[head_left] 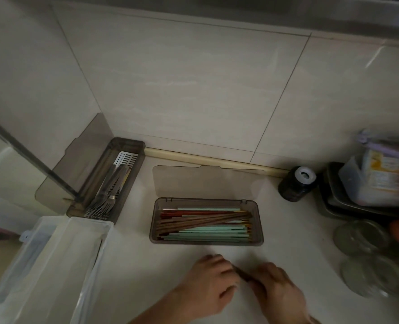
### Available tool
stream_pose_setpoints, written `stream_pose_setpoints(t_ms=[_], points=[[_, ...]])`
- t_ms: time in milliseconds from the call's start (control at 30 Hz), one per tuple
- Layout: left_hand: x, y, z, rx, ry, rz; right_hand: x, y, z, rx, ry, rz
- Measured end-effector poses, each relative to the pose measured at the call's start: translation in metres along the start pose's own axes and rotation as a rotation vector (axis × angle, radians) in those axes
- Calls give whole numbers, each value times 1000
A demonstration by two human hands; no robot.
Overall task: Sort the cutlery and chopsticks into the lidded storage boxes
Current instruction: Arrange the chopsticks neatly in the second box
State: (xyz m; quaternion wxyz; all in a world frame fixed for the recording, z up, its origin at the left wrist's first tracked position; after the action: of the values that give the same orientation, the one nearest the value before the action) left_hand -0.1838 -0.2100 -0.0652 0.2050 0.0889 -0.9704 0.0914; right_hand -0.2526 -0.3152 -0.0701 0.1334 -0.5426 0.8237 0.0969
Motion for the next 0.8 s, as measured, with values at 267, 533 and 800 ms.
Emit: stream_pose_setpoints(t_ms=[267, 533, 800], points=[[18, 16, 4, 40, 165, -33, -19, -4, -3, -66, 70, -57], [-13, 26, -30, 332, 632, -436, -42, -30, -80, 123, -800, 13], [-63, 43, -75, 475, 430, -550, -26, -81, -74, 310, -1217, 224]])
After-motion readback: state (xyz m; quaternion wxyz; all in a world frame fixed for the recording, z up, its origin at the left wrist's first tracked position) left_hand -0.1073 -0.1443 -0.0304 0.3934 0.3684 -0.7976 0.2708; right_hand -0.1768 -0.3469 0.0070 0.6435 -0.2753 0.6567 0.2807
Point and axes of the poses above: each hand's wrist, its own y-axis away from the middle knuckle, its own z-axis out of the palm, x = y × z, the point moved 9 cm from there along -y, towards the middle knuckle, and after that the axes turned 1 degree about -x, right-handed, at the moved point
